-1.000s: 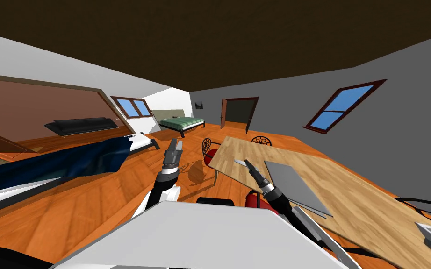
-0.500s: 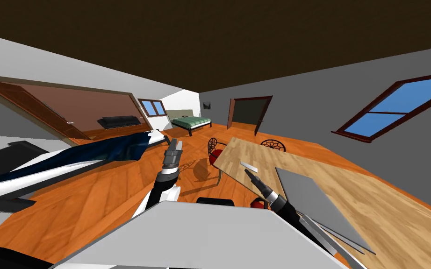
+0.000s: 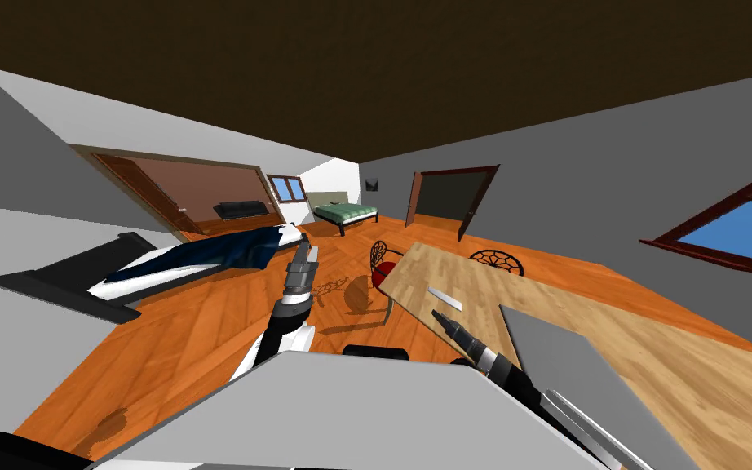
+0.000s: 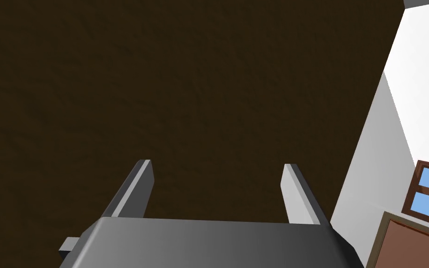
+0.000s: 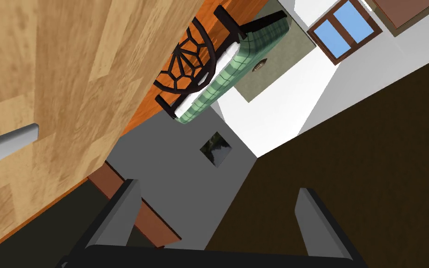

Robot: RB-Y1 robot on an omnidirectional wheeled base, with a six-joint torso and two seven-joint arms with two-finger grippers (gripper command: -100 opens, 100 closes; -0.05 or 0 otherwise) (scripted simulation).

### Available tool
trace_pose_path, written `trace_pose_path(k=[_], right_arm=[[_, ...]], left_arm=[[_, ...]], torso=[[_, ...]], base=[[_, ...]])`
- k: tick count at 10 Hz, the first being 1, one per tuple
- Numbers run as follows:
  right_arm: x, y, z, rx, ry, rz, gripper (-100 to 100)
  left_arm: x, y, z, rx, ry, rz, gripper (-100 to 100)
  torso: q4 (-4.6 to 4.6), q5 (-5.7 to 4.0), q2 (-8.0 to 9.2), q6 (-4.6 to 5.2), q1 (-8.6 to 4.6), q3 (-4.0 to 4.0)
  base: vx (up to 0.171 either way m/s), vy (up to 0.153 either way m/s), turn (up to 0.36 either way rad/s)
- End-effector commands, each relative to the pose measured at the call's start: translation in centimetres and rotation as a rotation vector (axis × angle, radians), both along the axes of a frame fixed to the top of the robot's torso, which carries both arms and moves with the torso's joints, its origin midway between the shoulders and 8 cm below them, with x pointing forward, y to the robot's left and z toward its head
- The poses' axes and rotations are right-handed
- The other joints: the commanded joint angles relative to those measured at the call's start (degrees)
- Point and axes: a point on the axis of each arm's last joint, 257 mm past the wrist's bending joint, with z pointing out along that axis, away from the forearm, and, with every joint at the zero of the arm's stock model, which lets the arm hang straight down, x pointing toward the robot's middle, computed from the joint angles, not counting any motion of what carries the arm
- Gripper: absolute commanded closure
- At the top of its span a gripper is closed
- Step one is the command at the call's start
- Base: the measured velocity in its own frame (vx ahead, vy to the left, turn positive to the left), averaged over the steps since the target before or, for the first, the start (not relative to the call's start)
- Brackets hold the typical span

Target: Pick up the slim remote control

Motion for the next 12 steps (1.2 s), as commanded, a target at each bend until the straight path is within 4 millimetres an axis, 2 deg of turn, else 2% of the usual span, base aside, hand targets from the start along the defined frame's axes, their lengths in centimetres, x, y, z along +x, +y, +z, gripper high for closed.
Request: trace_pose_path(k=[1, 2, 3, 4, 5, 6, 7, 8, 9, 10, 11, 12], right_arm=[[-1.0, -1.3, -1.8, -0.042, 0.039, 0.003, -100], [-2.5, -2.6, -3.9, -0.103, 0.088, 0.025, -100], [-2.8, -3.3, -4.3, -0.117, 0.1, 0.024, -100], [-4.3, -4.4, -5.7, -0.177, 0.139, 0.058, -100], [-4.7, -5.4, -6.5, -0.191, 0.16, 0.044, -100], [-6.4, -7.0, -8.0, -0.255, 0.205, 0.075, -100], [-6.8, -7.7, -8.5, -0.264, 0.22, 0.064, -100], [-8.3, -9.0, -9.5, -0.322, 0.257, 0.1, -100], [-8.9, -10.2, -10.2, -0.336, 0.28, 0.084, -100], [-10.8, -12.0, -11.4, -0.396, 0.325, 0.113, -100], [-11.2, -12.7, -11.7, -0.404, 0.338, 0.104, -100], [-12.9, -14.2, -12.5, -0.459, 0.378, 0.135, -100]], left_arm=[[0.0, 0.0, 0.0, 0.0, 0.0, 0.0, 0], [0.0, 0.0, 0.0, 0.0, 0.0, 0.0, 0], [0.0, 0.0, 0.0, 0.0, 0.0, 0.0, 0], [0.0, 0.0, 0.0, 0.0, 0.0, 0.0, 0], [0.0, 0.0, 0.0, 0.0, 0.0, 0.0, 0], [0.0, 0.0, 0.0, 0.0, 0.0, 0.0, 0], [0.0, 0.0, 0.0, 0.0, 0.0, 0.0, 0], [0.0, 0.0, 0.0, 0.0, 0.0, 0.0, 0], [0.0, 0.0, 0.0, 0.0, 0.0, 0.0, 0], [0.0, 0.0, 0.0, 0.0, 0.0, 0.0, 0], [0.0, 0.0, 0.0, 0.0, 0.0, 0.0, 0], [0.0, 0.0, 0.0, 0.0, 0.0, 0.0, 0]], torso=[[0.0, 0.0, 0.0, 0.0, 0.0, 0.0], [0.0, -0.02, 0.0, 0.05, -0.02, 0.0], [0.0, 0.0, -0.01, 0.02, -0.01, 0.0], [0.0, -0.01, -0.02, 0.05, -0.02, -0.01], [-0.01, -0.01, -0.04, -0.01, -0.01, -0.02], [-0.01, -0.01, -0.05, 0.08, -0.03, -0.03], [-0.01, -0.01, -0.06, 0.01, -0.01, -0.04], [-0.01, 0.0, -0.05, 0.09, -0.02, -0.03], [-0.01, -0.01, -0.08, 0.01, -0.01, -0.05], [-0.01, -0.01, -0.06, 0.1, -0.02, -0.04], [-0.01, 0.0, -0.08, 0.04, -0.01, -0.04], [-0.01, -0.01, -0.08, 0.07, -0.01, -0.04]], base=[[-0.002, 0.002, 0.242], [-0.001, 0.007, 0.297], [0.001, 0.001, 0.185], [0.003, 0.01, 0.418], [0.006, -0.001, 0.175], [0.009, 0.01, 0.339], [0.011, 0.0, 0.151], [0.016, 0.007, 0.318], [0.015, -0.002, 0.168], [0.018, 0.007, 0.24], [0.015, 0.0, 0.207], [0.019, -0.004, 0.31]])
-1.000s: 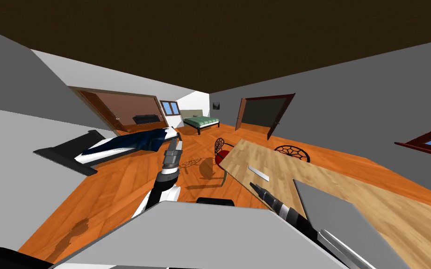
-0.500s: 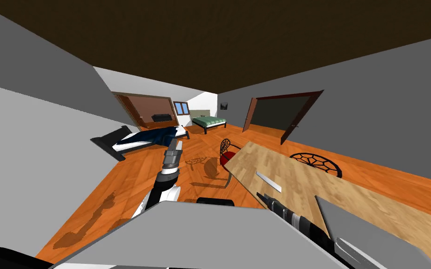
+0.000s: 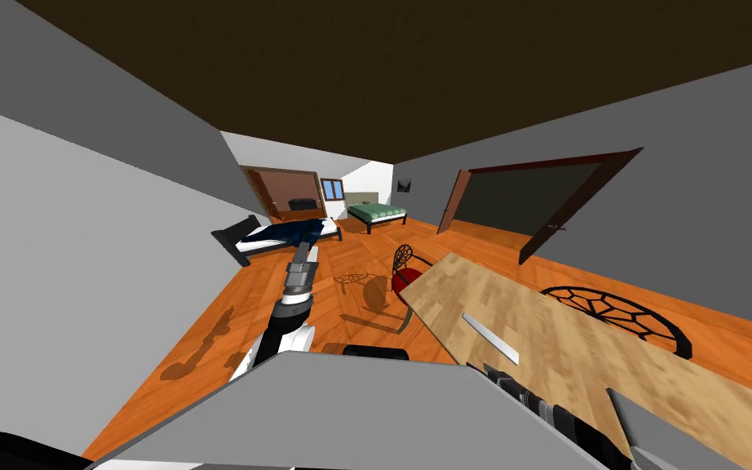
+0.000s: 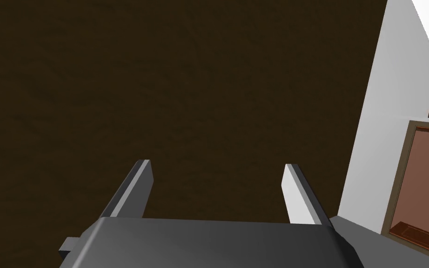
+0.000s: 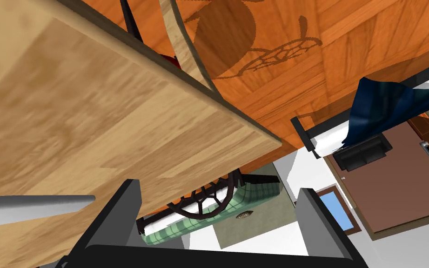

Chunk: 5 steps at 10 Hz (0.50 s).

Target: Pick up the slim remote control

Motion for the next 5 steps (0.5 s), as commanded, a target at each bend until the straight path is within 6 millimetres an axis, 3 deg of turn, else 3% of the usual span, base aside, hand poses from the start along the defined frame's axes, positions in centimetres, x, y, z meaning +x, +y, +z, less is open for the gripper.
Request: trace_pose_path(k=[1, 3, 4, 5], right_arm=[[-1.7, -1.9, -0.7, -0.042, 0.038, 0.001, -100], [-3.7, -4.1, -1.6, -0.1, 0.089, 0.023, -100], [-4.0, -4.4, -1.7, -0.105, 0.094, 0.018, -100], [-5.9, -6.3, -2.3, -0.156, 0.142, 0.041, -100]], left_arm=[[0.0, 0.0, 0.0, 0.0, 0.0, 0.0, 0], [0.0, 0.0, 0.0, 0.0, 0.0, 0.0, 0], [0.0, 0.0, 0.0, 0.0, 0.0, 0.0, 0], [0.0, 0.0, 0.0, 0.0, 0.0, 0.0, 0]], torso=[[0.0, 0.0, 0.0, 0.0, 0.0, 0.0], [0.0, 0.0, -0.02, 0.02, 0.03, -0.01], [0.0, 0.0, 0.0, 0.07, 0.03, -0.01], [0.01, 0.0, 0.04, 0.09, 0.04, 0.02]], base=[[0.021, -0.007, 0.181], [0.027, -0.001, 0.228], [0.011, -0.002, -0.002], [0.02, 0.001, 0.275]])
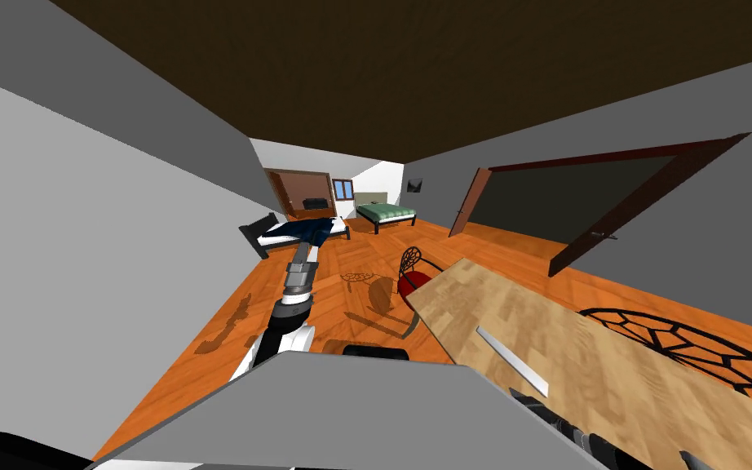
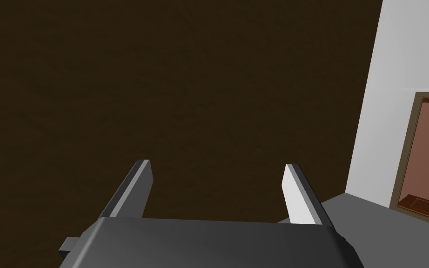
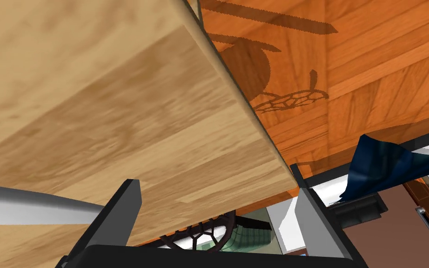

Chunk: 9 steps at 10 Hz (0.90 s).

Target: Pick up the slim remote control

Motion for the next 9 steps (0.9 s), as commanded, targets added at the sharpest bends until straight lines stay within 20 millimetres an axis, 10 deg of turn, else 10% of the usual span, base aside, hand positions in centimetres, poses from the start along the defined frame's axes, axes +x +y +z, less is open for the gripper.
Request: trace_pose_path(k=[1, 9], right_arm=[[-1.3, -1.5, -0.4, -0.033, 0.03, 0.003, -100], [-9.8, -9.0, -1.8, -0.214, 0.227, 0.065, -100]], left_arm=[[0.0, 0.0, 0.0, 0.0, 0.0, 0.0, 0], [0.0, 0.0, 0.0, 0.0, 0.0, 0.0, 0]], torso=[[0.0, 0.0, 0.0, 0.0, 0.0, 0.0], [0.01, 0.02, 0.08, 0.09, 0.11, 0.04]], base=[[0.025, -0.009, 0.191], [0.016, 0.004, 0.147]])
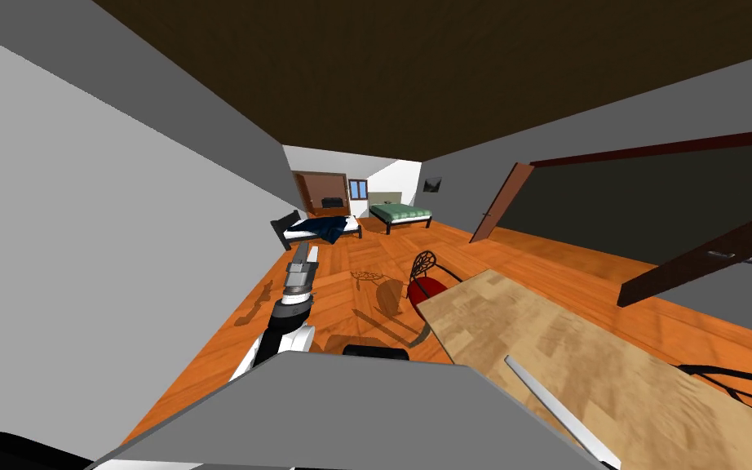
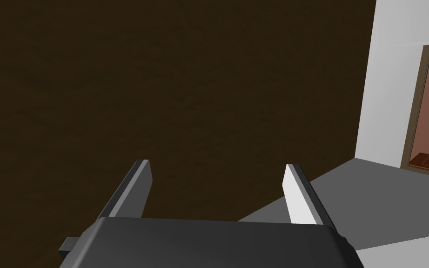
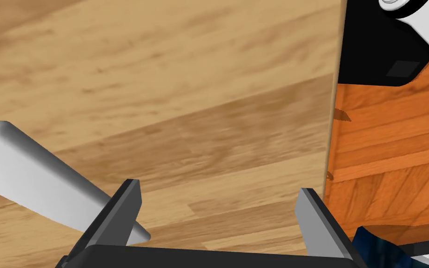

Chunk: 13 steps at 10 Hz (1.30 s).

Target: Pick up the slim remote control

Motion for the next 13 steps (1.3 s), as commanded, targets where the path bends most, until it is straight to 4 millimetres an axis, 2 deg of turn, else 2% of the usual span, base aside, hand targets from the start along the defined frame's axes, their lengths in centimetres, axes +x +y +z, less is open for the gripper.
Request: trace_pose_path(k=[1, 4, 5, 13], right_arm=[[-1.1, -1.3, -0.2, -0.027, 0.029, 0.003, -100], [-1.1, -1.3, -0.2, -0.027, 0.029, 0.003, -100], [-3.2, -2.8, -0.3, -0.062, 0.076, 0.013, -100], [-3.2, -2.8, -0.3, -0.062, 0.076, 0.013, -100]], left_arm=[[0.0, 0.0, 0.0, 0.0, 0.0, 0.0, 0], [0.0, 0.0, 0.0, 0.0, 0.0, 0.0, 0], [0.0, 0.0, 0.0, 0.0, 0.0, 0.0, 0], [0.0, 0.0, 0.0, 0.0, 0.0, 0.0, 0]], torso=[[0.0, 0.0, 0.0, 0.0, 0.0, 0.0], [0.0, -0.03, -0.04, 0.03, -0.13, -0.02], [0.0, -0.03, -0.01, 0.02, -0.11, -0.01], [-0.01, -0.04, -0.06, 0.02, -0.16, -0.03]], base=[[0.006, 0.025, 0.09], [-0.003, 0.002, 0.009], [-0.001, 0.02, 0.073], [0.001, 0.003, 0.011]])
